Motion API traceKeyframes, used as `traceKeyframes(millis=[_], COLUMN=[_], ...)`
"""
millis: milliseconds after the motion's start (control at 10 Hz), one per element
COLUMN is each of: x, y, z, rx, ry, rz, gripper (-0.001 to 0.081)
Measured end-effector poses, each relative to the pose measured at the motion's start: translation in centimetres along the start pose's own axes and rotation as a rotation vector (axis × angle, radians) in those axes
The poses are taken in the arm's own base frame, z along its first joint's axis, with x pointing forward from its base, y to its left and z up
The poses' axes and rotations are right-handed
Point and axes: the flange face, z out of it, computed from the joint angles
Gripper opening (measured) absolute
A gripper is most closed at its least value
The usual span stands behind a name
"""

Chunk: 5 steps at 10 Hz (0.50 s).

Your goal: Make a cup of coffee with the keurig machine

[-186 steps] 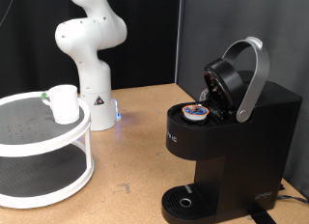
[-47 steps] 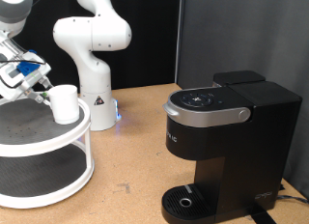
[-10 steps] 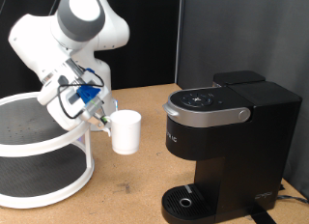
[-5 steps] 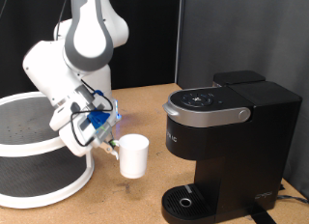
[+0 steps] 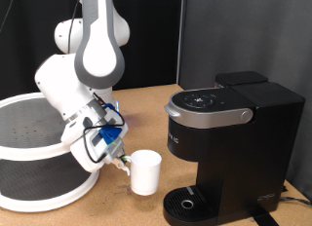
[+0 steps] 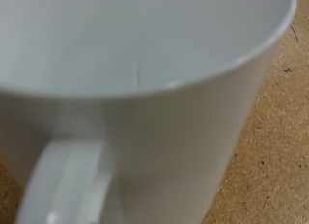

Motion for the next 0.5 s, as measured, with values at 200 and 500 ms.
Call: traceKeyframes(millis=[200,500], x=[0.87,1.12], y=[-0.72,-1.33], z=[0.57,1.0], rx=[0.015,0.031], ry=[0.002,-0.013], rz=[-0.017,-0.04], gripper=[0.007,0.007])
